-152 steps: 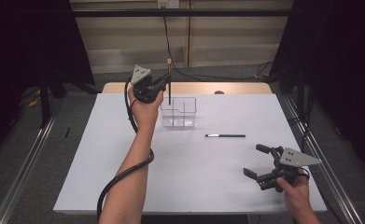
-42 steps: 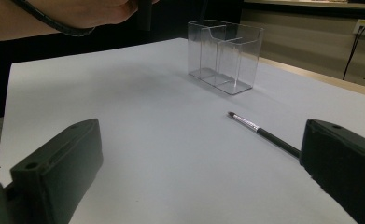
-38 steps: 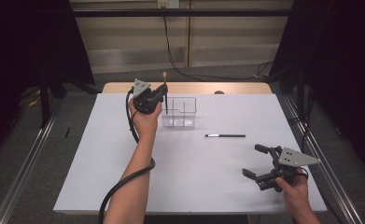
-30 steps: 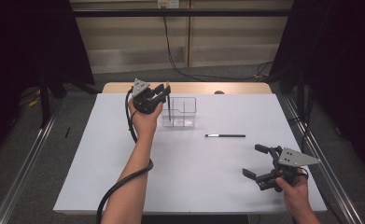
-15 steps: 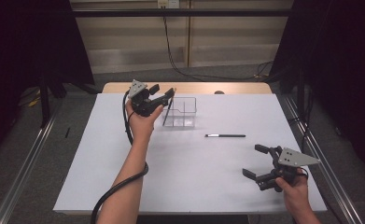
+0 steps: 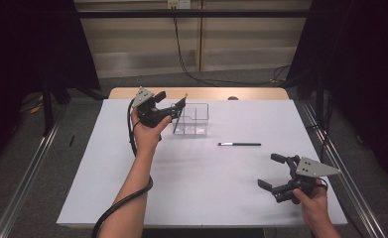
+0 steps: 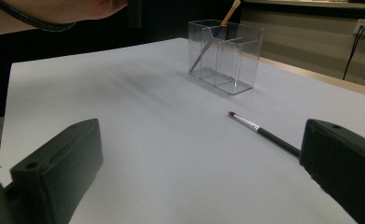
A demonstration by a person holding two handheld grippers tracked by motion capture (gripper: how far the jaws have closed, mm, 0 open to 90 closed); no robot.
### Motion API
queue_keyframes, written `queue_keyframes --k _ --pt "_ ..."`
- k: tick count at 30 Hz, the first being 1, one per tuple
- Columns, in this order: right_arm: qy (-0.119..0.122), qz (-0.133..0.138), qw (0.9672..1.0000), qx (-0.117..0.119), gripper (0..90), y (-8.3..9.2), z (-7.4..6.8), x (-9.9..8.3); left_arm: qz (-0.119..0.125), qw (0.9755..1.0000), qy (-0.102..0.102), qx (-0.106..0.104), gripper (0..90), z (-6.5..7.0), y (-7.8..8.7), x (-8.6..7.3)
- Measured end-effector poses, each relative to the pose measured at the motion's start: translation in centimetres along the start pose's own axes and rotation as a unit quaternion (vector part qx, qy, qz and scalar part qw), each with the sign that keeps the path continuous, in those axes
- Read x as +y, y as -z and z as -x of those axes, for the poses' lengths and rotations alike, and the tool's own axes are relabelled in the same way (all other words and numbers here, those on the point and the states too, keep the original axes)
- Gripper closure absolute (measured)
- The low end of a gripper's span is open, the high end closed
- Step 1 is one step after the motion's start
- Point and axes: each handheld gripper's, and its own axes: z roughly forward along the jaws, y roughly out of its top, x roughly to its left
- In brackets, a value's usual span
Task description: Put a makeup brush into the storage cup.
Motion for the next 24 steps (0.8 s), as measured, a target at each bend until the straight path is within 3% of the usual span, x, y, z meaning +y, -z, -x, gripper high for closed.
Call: queue_keyframes --k 7,17,24 --pt "-0.001 0.0 1.0 -0.001 0.0 0.1 0.0 0.0 0.0 0.9998 -0.002 -0.018 4.3 0.1 0.5 -0.1" --pt "0.001 -0.001 1.0 0.0 0.0 0.1 0.0 0.0 -0.008 0.9983 -0.033 -0.046 0.0 0.4 1.5 -0.7" --pt "0.0 -0.001 1.0 -0.002 0.0 0.2 0.0 0.0 -0.007 0.9976 -0.032 -0.061 0.0 0.5 2.3 -1.3"
